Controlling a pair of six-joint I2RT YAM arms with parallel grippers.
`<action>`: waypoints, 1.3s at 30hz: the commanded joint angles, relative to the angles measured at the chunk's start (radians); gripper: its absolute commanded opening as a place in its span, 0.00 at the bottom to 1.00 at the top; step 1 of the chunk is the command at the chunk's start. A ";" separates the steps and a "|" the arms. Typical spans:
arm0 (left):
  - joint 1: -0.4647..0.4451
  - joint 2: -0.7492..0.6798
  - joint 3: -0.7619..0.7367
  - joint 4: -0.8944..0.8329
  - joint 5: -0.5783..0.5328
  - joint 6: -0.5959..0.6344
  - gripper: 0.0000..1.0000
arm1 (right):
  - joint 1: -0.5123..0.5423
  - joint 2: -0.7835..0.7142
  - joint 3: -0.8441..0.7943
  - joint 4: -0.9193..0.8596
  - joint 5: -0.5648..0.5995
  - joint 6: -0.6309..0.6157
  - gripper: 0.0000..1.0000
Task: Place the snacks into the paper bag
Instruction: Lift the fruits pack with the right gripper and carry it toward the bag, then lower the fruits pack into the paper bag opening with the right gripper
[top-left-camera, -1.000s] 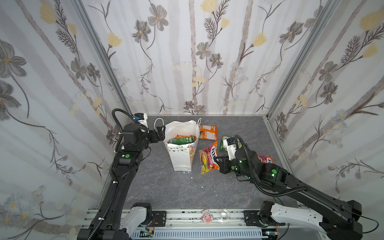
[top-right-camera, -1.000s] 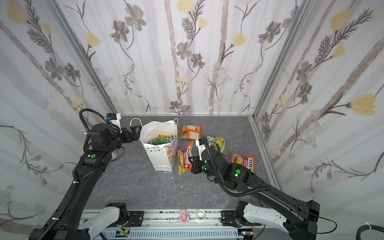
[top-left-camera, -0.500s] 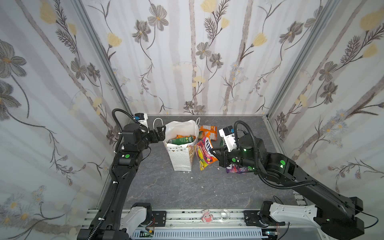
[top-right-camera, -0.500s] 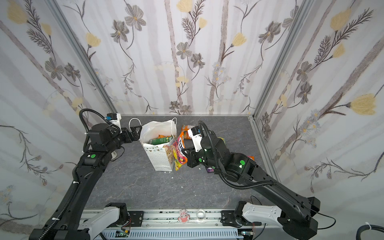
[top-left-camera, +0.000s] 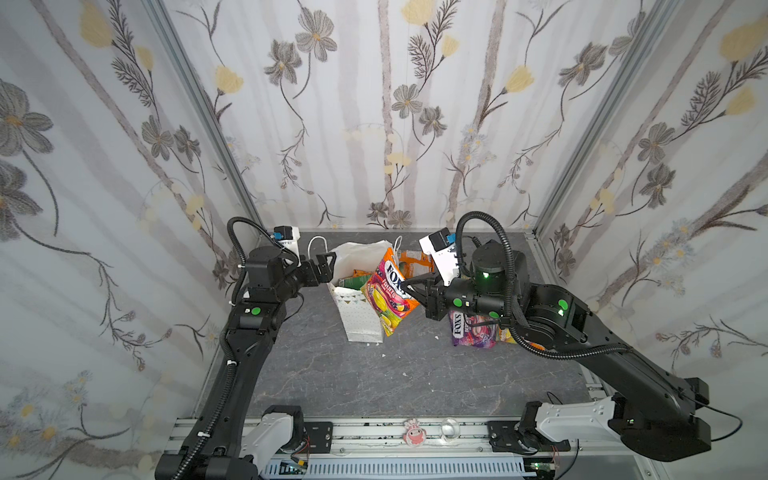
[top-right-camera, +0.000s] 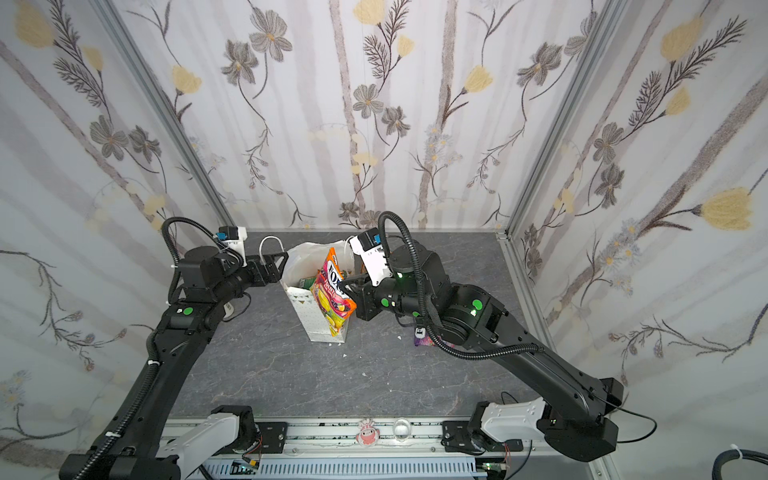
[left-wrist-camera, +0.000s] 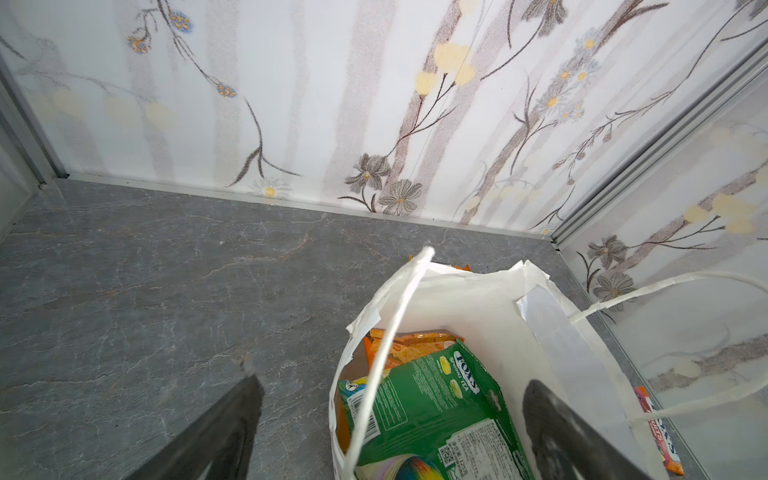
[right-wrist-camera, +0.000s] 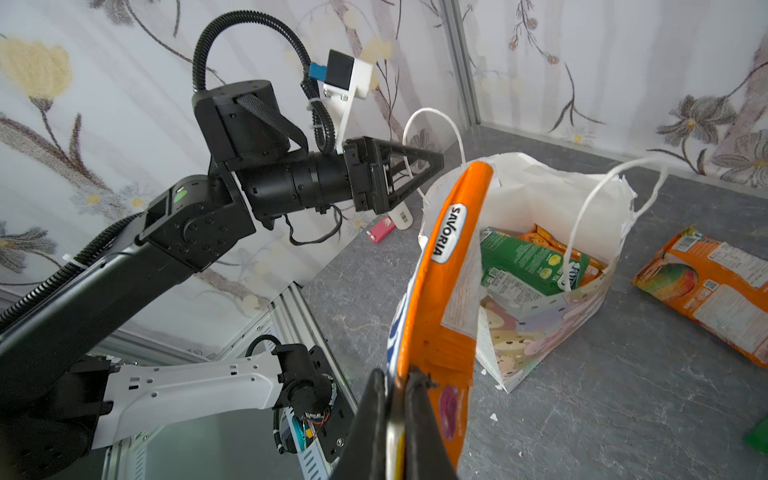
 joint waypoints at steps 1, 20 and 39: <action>0.001 -0.003 -0.004 0.040 0.013 -0.006 0.97 | 0.000 0.043 0.080 0.045 0.018 -0.043 0.00; 0.001 -0.020 -0.006 0.028 -0.033 0.011 1.00 | -0.067 0.392 0.476 -0.030 0.028 -0.199 0.00; 0.001 -0.017 -0.006 0.028 -0.034 0.011 1.00 | -0.127 0.538 0.595 -0.069 -0.045 -0.303 0.00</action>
